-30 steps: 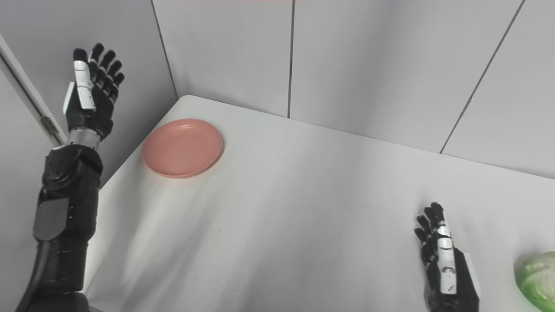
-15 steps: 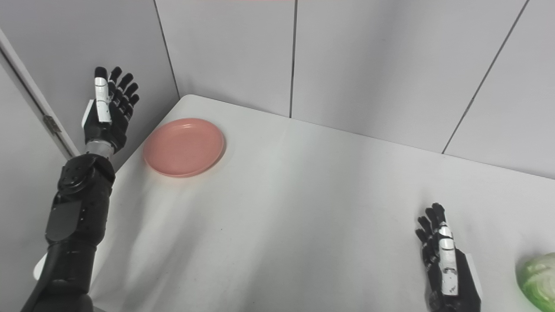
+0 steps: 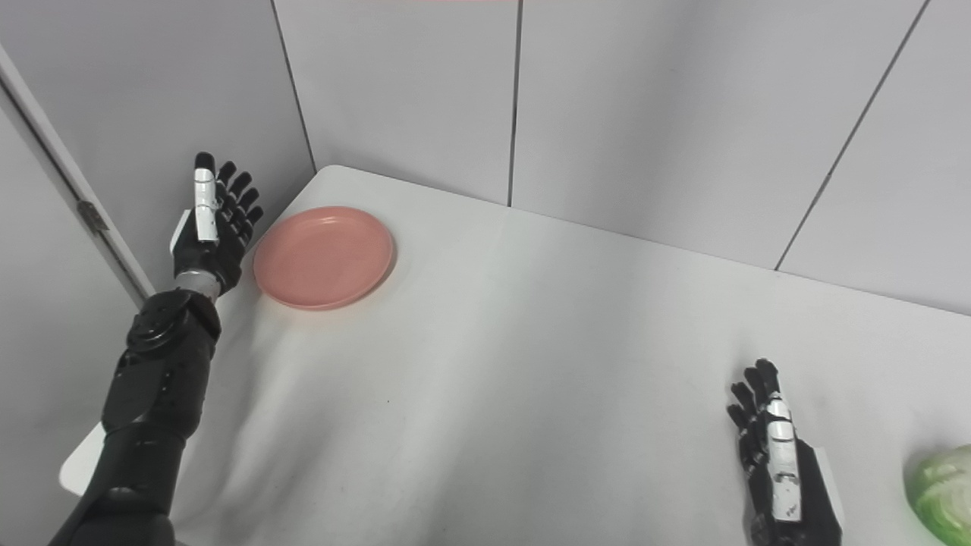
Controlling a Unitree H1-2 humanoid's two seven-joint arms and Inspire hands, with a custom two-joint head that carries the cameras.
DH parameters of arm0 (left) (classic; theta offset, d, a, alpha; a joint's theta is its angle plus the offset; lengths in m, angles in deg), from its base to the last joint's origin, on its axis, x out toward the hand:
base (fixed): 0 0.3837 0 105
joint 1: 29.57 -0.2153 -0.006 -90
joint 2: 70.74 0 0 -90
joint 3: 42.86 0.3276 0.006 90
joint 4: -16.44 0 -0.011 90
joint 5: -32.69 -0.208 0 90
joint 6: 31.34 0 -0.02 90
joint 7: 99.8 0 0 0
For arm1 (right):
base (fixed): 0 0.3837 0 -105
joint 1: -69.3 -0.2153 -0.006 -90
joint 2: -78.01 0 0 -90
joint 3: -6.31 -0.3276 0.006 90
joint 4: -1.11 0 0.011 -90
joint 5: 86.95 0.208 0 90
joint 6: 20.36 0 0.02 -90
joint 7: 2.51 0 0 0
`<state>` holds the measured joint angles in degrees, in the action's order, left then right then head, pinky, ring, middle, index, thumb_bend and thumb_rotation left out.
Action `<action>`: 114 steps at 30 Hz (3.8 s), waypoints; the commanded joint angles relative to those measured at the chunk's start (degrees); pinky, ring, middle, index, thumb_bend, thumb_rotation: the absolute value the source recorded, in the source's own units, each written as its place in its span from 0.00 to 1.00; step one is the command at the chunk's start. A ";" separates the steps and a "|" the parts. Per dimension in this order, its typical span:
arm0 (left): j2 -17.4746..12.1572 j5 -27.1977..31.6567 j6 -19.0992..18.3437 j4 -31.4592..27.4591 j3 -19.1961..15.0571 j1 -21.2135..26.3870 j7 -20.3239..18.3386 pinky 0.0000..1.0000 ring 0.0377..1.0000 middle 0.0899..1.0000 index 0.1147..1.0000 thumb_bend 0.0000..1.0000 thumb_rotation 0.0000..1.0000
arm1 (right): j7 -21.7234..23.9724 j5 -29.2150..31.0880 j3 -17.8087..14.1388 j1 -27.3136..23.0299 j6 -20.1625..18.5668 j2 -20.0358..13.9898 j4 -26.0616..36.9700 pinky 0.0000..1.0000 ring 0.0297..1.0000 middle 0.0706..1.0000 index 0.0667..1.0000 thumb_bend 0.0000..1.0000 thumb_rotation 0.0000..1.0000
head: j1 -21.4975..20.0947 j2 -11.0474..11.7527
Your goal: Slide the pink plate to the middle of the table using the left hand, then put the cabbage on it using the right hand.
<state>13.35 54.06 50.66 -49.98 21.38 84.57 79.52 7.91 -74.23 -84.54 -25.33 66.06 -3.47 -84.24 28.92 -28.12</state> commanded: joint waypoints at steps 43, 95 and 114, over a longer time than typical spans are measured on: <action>3.92 1.63 5.85 4.87 3.63 0.00 -1.78 0.95 0.96 0.94 0.93 0.83 0.94 | 0.13 -0.60 0.39 -0.71 0.54 0.17 2.21 1.00 1.00 1.00 1.00 0.37 1.00 | -2.31 -1.45; 17.25 0.02 -8.00 -15.67 19.94 -2.72 -6.08 0.93 0.94 0.93 0.93 0.83 0.95 | -0.02 -3.81 1.71 -1.20 6.24 1.66 -3.84 1.00 1.00 1.00 1.00 0.57 1.00 | -16.01 -6.78; 19.84 -2.93 -7.93 -11.65 25.61 -5.51 -9.69 0.97 0.95 0.95 0.95 0.79 0.96 | -2.07 -7.39 3.10 -1.22 5.13 3.55 -2.28 1.00 0.99 1.00 1.00 0.58 1.00 | -22.97 -9.18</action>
<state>32.27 51.54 43.74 -62.41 45.79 79.54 71.13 5.84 -81.20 -82.01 -25.57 70.53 -0.82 -87.98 5.89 -37.35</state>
